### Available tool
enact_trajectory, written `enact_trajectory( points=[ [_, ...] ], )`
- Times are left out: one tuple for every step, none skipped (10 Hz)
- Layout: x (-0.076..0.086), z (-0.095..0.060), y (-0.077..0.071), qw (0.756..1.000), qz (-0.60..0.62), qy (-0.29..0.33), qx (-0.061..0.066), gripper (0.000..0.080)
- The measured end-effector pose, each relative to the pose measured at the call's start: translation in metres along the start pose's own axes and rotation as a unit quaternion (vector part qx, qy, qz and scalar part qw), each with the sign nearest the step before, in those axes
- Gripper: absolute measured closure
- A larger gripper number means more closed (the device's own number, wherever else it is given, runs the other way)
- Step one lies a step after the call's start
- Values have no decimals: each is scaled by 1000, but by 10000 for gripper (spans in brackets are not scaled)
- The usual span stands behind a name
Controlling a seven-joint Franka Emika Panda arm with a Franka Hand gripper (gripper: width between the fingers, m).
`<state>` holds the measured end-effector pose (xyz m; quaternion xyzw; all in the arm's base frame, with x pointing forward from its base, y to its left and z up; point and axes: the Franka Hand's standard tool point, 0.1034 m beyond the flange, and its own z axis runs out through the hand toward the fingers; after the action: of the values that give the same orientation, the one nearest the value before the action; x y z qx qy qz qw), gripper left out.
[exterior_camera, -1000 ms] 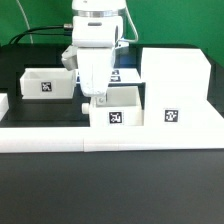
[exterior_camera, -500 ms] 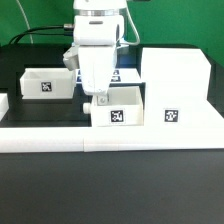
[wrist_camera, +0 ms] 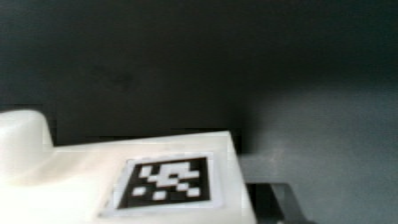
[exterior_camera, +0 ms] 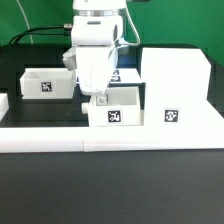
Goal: Assemble drawer
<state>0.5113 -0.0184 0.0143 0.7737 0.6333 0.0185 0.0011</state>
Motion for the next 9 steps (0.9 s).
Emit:
enact_trajectory(
  points=[
    [5,0,-1,1000,2,-1,1,726],
    [7,0,-2,1000,13,-2,1,726],
    [11,0,-3,1000,13,-7,2,726],
    [8,0,-2,1000,14,-7,2,730],
    [7,0,-2,1000,15,-7,2,730],
    [6,0,-2,1000,16,-7,2,744],
    [6,0,-2,1000,16,-7,2,752],
    [6,1,-2,1000,17,-7,2,753],
    [6,1,-2,1000,17,-7,2,753]
  ],
)
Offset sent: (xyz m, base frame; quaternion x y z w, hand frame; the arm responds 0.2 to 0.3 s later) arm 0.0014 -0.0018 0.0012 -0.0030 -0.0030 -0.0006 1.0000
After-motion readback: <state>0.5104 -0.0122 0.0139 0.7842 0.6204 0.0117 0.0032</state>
